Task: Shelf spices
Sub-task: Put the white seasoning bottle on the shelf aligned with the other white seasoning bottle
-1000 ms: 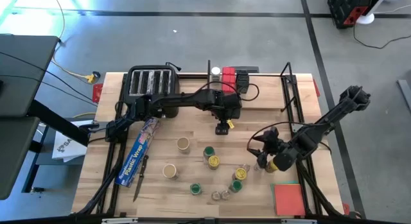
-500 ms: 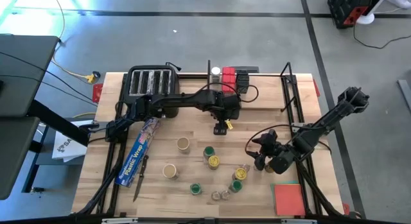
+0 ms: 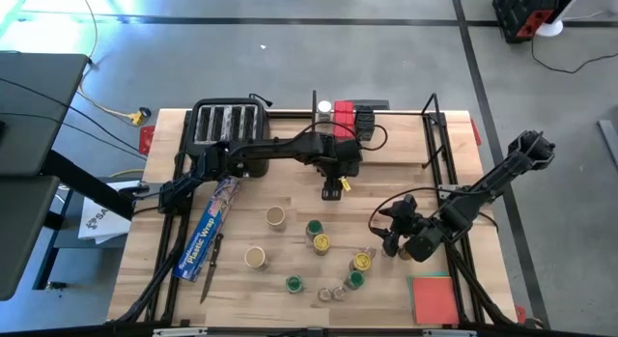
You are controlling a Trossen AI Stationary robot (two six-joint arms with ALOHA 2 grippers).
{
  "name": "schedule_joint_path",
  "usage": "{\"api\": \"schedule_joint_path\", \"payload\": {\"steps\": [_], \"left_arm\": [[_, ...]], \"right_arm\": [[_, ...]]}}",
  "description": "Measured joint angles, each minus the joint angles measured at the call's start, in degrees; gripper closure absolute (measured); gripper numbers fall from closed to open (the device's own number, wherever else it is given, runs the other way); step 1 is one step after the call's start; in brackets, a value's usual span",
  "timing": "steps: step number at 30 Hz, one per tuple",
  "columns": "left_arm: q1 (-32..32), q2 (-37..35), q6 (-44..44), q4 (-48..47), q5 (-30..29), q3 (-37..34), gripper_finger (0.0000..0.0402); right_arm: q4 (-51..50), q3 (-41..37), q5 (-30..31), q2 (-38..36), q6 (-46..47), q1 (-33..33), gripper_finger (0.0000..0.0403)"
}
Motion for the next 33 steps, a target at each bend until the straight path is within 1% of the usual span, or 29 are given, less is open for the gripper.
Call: {"api": "schedule_joint_path", "payload": {"steps": [2, 6, 8, 10, 13, 15, 17, 20, 25, 28, 33], "left_arm": [[0.0, 0.0, 0.0, -0.2, 0.0, 0.0, 0.0204], [-0.1, -0.2, 0.4, -0.5, -0.3, 0.1, 0.0205], [-0.1, -0.7, 0.5, -2.4, -0.4, 0.4, 0.0205], [-0.1, -0.7, 0.5, -5.8, -0.6, 2.4, 0.0206], [0.2, -0.9, 0.3, -11.2, -0.9, 7.5, 0.0206], [0.9, -1.3, 1.0, -13.5, -2.8, 9.8, 0.0206], [2.0, -3.3, 1.6, -12.9, -5.3, 8.7, 0.0206], [4.4, -4.3, 1.4, -13.6, -6.7, 9.5, 0.0206], [8.3, -5.0, 2.1, -11.3, -6.5, 9.6, 0.0206], [9.9, -4.9, 2.1, -9.8, -6.5, 9.1, 0.0207], [12.0, -4.9, 1.6, -10.0, -6.4, 9.0, 0.0207]], "right_arm": [[0.0, 0.0, 0.0, 0.0, 0.0, 0.0, 0.0111], [0.0, 0.0, 0.0, 0.0, 0.0, 0.0, 0.0111], [0.0, 0.0, 0.0, 0.0, 0.0, 0.0, 0.0111], [0.0, 0.0, 0.0, 0.0, 0.0, 0.0, 0.0111], [0.0, 0.0, 0.1, 0.0, 0.0, 0.0, 0.0111], [0.0, 0.0, 0.2, 0.0, 0.0, 0.0, 0.0111], [0.0, 0.0, 0.3, 0.0, 0.0, 0.0, 0.0111], [0.0, 0.0, 0.6, 0.0, 0.0, 0.2, 0.0111], [0.3, 0.0, 2.3, 0.0, 0.0, 1.2, 0.0111], [0.4, 0.0, 2.3, 0.0, 0.0, 1.9, 0.0111], [0.5, 0.0, 3.2, 0.0, 0.4, 2.6, 0.0111]]}}
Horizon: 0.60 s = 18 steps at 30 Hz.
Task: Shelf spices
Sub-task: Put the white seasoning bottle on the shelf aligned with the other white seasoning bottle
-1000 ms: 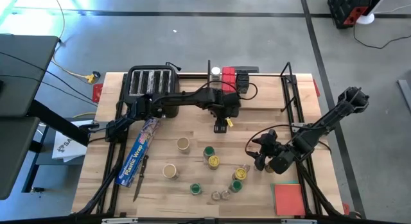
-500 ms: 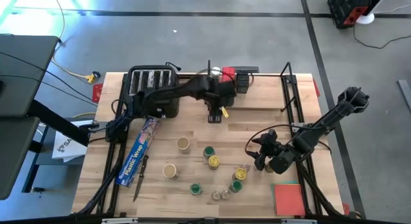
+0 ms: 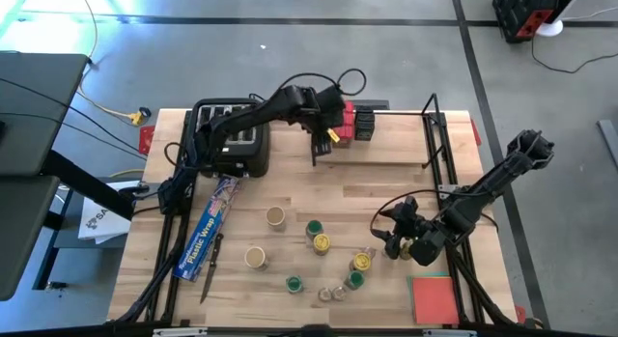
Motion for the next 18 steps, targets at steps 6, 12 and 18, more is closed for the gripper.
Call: {"api": "schedule_joint_path", "payload": {"steps": [6, 12, 18], "left_arm": [[1.6, 1.3, 0.6, 0.3, -0.1, 0.0, 0.0207], [2.9, 2.1, 1.8, 1.3, -1.1, -0.1, 0.02], [3.4, 3.0, 2.4, 2.4, -2.4, -0.1, 0.0197]], "right_arm": [[0.1, 0.0, 0.3, 0.0, 0.0, 0.0, 0.0111], [0.4, 0.0, 0.3, 0.0, 0.0, 0.0, 0.0111], [0.4, 0.0, 0.3, 0.0, 0.0, 0.0, 0.0111]]}}
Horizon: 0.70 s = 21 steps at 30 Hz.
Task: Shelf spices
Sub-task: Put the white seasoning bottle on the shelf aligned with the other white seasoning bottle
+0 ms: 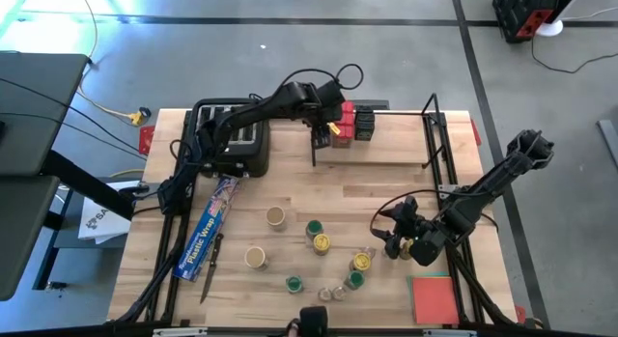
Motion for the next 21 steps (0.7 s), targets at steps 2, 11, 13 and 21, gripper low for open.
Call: {"api": "schedule_joint_path", "payload": {"steps": [2, 11, 13, 21], "left_arm": [[0.2, 0.2, 0.1, 0.5, -0.5, 0.0, 0.0196], [0.9, 1.0, 1.0, 2.0, -0.4, 0.0, 0.0194], [1.0, 1.0, 1.0, 2.1, -0.4, 0.0, 0.0194], [1.9, 1.0, 0.8, 2.3, -0.3, 0.0, 0.0189]], "right_arm": [[0.1, 0.0, 0.0, 0.0, 0.0, 0.0, 0.0111], [0.0, 0.0, 0.0, 0.0, 0.0, 0.0, 0.0111], [0.0, 0.0, -0.1, 0.0, -0.1, 0.0, 0.0111], [0.0, 0.0, -0.2, 0.0, -0.4, 0.0, 0.0111]]}}
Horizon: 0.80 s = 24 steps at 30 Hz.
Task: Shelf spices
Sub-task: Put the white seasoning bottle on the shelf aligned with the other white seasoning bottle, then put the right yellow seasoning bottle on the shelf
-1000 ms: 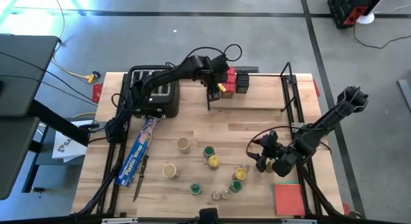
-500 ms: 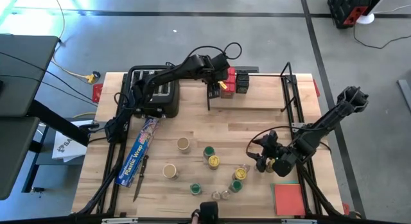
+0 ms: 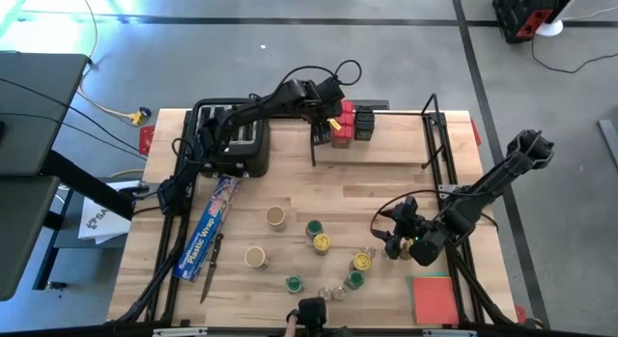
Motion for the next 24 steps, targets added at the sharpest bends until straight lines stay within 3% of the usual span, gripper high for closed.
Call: {"api": "schedule_joint_path", "payload": {"steps": [11, 24], "left_arm": [[0.2, 0.0, 0.2, 2.0, 1.5, 0.0, 0.0145], [-1.1, -0.1, 3.6, 3.7, 0.5, 0.0, 0.0142]], "right_arm": [[0.0, 0.0, 0.0, 0.0, 0.0, 0.0, 0.0111], [0.0, 0.0, 0.0, 0.0, 0.0, 0.0, 0.0111]]}}
